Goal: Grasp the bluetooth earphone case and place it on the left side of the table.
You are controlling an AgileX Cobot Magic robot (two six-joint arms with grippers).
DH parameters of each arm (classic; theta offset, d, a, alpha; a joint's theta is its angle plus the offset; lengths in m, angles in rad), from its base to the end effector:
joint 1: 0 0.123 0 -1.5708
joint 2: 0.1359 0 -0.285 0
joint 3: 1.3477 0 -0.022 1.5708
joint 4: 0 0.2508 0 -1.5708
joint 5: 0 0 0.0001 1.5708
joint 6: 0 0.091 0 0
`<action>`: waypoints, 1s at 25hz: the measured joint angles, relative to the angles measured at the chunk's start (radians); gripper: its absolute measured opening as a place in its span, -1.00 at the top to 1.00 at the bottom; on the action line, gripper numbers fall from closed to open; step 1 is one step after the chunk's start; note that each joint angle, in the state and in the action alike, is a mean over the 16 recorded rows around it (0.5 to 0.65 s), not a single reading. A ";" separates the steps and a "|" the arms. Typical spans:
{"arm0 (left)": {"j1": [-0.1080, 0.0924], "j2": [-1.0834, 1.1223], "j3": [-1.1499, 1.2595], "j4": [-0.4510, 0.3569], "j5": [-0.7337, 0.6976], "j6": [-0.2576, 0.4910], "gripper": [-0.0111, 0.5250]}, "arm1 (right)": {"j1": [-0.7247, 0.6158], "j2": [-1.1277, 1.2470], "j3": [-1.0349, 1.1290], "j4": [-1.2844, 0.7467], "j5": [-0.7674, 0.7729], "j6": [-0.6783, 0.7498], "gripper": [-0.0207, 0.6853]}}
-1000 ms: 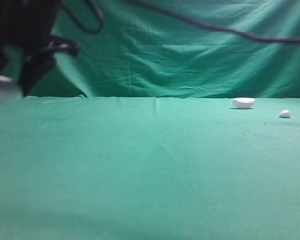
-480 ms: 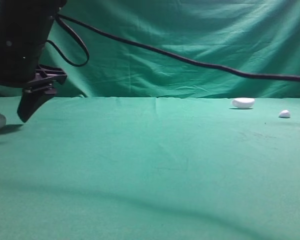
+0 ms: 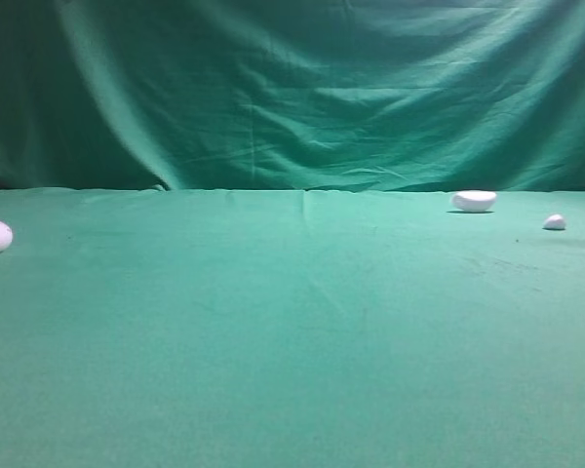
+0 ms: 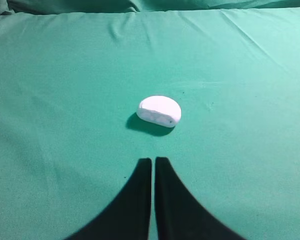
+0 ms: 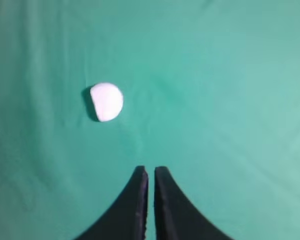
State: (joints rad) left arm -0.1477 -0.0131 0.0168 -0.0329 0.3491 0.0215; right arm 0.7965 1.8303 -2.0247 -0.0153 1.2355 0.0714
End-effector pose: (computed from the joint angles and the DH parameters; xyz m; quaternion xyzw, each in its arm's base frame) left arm 0.0523 -0.0088 0.1768 0.0583 0.7923 -0.0521 0.6051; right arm 0.2786 0.2830 0.4026 -0.3381 0.8908 0.1207 0.2786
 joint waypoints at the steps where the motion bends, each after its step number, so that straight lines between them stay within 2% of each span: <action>1: 0.000 0.000 0.000 0.000 0.000 0.000 0.96 | -0.008 -0.039 0.025 -0.008 0.008 0.000 0.94; 8: 0.000 0.000 0.000 0.000 0.000 0.000 0.96 | -0.033 -0.357 0.304 -0.059 -0.026 0.006 0.94; 25: 0.000 0.000 0.000 0.000 0.000 0.000 0.96 | -0.036 -1.090 1.086 -0.084 -0.296 -0.028 0.94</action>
State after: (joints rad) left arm -0.1477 -0.0131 0.0168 -0.0329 0.3491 0.0215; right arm 0.7601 0.7407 -0.9386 -0.0996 0.9394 0.0436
